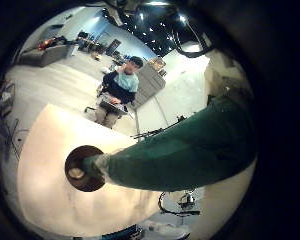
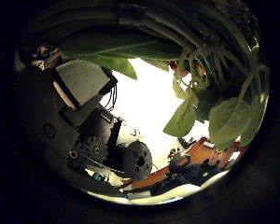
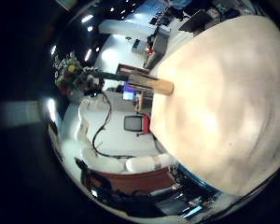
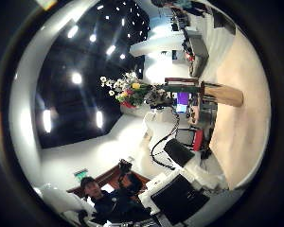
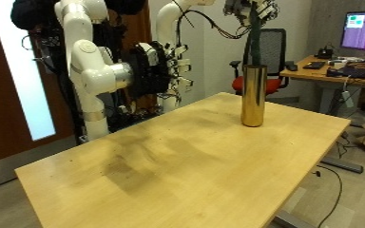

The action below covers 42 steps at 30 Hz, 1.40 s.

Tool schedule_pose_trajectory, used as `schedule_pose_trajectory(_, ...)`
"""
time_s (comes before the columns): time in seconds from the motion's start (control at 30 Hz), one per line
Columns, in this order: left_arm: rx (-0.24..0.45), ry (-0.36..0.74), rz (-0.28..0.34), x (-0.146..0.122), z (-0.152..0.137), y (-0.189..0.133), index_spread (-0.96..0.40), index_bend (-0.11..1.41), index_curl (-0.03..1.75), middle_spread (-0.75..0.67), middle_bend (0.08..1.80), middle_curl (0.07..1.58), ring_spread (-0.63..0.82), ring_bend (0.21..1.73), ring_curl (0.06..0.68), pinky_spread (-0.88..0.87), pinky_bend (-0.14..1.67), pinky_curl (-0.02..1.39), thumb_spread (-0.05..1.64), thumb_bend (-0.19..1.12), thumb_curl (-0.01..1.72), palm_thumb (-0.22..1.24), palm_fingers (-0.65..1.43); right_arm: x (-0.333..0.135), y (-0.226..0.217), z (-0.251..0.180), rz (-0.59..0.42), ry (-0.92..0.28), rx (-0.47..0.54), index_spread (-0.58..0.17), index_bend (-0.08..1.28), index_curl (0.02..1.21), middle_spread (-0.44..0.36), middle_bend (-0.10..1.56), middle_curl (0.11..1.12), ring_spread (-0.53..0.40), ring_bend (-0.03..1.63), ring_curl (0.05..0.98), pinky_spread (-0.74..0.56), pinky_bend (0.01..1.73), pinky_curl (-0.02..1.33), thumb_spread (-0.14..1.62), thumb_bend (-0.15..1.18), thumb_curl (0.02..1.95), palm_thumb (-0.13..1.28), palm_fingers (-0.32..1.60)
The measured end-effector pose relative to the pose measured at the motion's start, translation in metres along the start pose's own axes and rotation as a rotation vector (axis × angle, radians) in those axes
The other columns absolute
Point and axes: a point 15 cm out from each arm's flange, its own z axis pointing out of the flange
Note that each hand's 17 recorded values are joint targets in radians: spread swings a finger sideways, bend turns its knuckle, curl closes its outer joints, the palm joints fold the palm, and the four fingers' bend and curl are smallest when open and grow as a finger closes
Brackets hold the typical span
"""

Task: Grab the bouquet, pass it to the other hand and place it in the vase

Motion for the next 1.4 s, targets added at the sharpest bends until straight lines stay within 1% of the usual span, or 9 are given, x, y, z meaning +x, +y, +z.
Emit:
schedule_pose_trajectory(0.17, -0.019, -0.01, -0.012, -0.018, 0.002, 0.01, -0.38, 0.14, 1.68, -0.57, 0.96, 1.1, -0.43, 1.37, 0.558, -0.6, 1.17, 0.66, 0.31, -0.07, 0.86, 1.01, 1.01, 0.001, 0.0, 0.001, 0.001, -0.003, -0.002, -0.409, 0.19, 0.3, 0.025, 0.17, 0.28, 0.094, 0.3, 0.254, 0.3, 0.32, 0.31, 0.96, -0.02, 0.47, 0.8, 0.09)
schedule_pose_trajectory(0.23, -0.037, -0.007, -0.005, -0.031, 0.004, 0.015, -0.34, 0.15, 1.57, -0.53, 0.87, 1.05, -0.41, 1.11, 0.504, -0.59, 0.97, 0.61, 0.65, -0.09, 0.71, 0.64, 0.3, 0.0, 0.0, 0.003, 0.002, -0.004, -0.007, -0.409, 0.19, 0.31, 0.025, 0.17, 0.28, 0.094, 0.3, 0.255, 0.3, 0.32, 0.31, 0.96, -0.03, 0.47, 0.8, 0.1)
schedule_pose_trajectory(0.3, -0.06, 0.017, 0.026, -0.042, 0.007, 0.021, -0.28, 0.14, 1.42, -0.37, 0.64, 0.96, -0.17, 0.96, 0.442, -0.26, 0.67, 0.53, 0.77, -0.07, 0.61, 0.55, -0.16, 0.0, 0.001, 0.005, 0.0, -0.005, -0.013, -0.411, 0.19, 0.31, 0.025, 0.17, 0.27, 0.085, 0.31, 0.258, 0.3, 0.31, 0.31, 0.96, -0.03, 0.47, 0.8, 0.11)
schedule_pose_trajectory(0.33, -0.067, 0.031, 0.025, -0.049, 0.008, 0.023, -0.25, 0.12, 1.36, -0.3, 0.56, 0.92, -0.1, 0.93, 0.408, -0.16, 0.62, 0.5, 0.79, -0.07, 0.59, 0.53, -0.17, -0.001, 0.001, 0.005, -0.001, -0.004, -0.012, -0.411, 0.18, 0.31, 0.025, 0.17, 0.27, 0.084, 0.31, 0.258, 0.3, 0.31, 0.31, 0.96, -0.03, 0.47, 0.8, 0.11)
schedule_pose_trajectory(0.4, -0.049, 0.04, 0.01, -0.065, 0.002, 0.022, -0.07, -0.01, 1.09, 0.13, 0.27, 0.74, 0.24, 0.82, 0.325, 0.24, 0.58, 0.41, 0.82, -0.08, 0.49, 0.39, -0.35, -0.001, 0.002, 0.006, -0.001, -0.004, -0.016, -0.41, 0.18, 0.31, 0.025, 0.17, 0.27, 0.081, 0.31, 0.26, 0.3, 0.3, 0.31, 0.97, -0.02, 0.47, 0.8, 0.12)
schedule_pose_trajectory(0.57, 0.032, 0.032, -0.038, -0.105, -0.028, 0.017, 0.15, 0.03, 0.6, 0.51, 0.15, 0.5, 0.51, 0.64, 0.237, 0.57, 0.46, 0.33, 0.78, -0.05, 0.39, 0.29, -0.29, -0.002, 0.002, 0.005, -0.004, -0.004, -0.016, -0.414, 0.19, 0.32, 0.029, 0.17, 0.27, 0.078, 0.31, 0.26, 0.3, 0.29, 0.31, 0.97, -0.03, 0.47, 0.8, 0.13)
schedule_pose_trajectory(0.8, 0.071, -0.007, -0.07, -0.133, -0.069, 0.03, 0.14, 0.08, 0.27, 0.58, 0.15, 0.31, 0.6, 0.52, 0.196, 0.67, 0.37, 0.28, 0.74, -0.04, 0.35, 0.24, -0.22, -0.004, 0.002, 0.006, -0.008, -0.007, -0.018, -0.41, 0.18, 0.32, 0.034, 0.17, 0.26, 0.078, 0.3, 0.259, 0.3, 0.29, 0.31, 0.97, -0.03, 0.47, 0.8, 0.13)
schedule_pose_trajectory(1.2, 0.054, -0.029, -0.076, -0.116, -0.107, 0.084, 0.1, 0.11, 0.12, 0.57, 0.16, 0.19, 0.63, 0.45, 0.189, 0.64, 0.3, 0.28, 0.73, -0.04, 0.33, 0.24, -0.16, -0.007, 0.004, 0.006, -0.049, 0.014, -0.048, -0.412, 0.19, 0.33, 0.025, 0.17, 0.26, 0.077, 0.28, 0.255, 0.3, 0.26, 0.31, 0.97, -0.02, 0.47, 0.81, 0.16)
schedule_pose_trajectory(1.4, -0.001, -0.065, -0.126, -0.115, -0.116, 0.135, 0.11, 0.12, 0.12, 0.56, 0.17, 0.18, 0.62, 0.43, 0.196, 0.62, 0.28, 0.29, 0.73, -0.04, 0.33, 0.24, -0.13, 0.002, 0.017, -0.007, -0.082, 0.164, -0.165, -0.409, 0.19, 0.33, 0.025, 0.18, 0.27, 0.122, 0.24, 0.246, 0.33, 0.24, 0.31, 0.96, -0.02, 0.48, 0.82, 0.17)
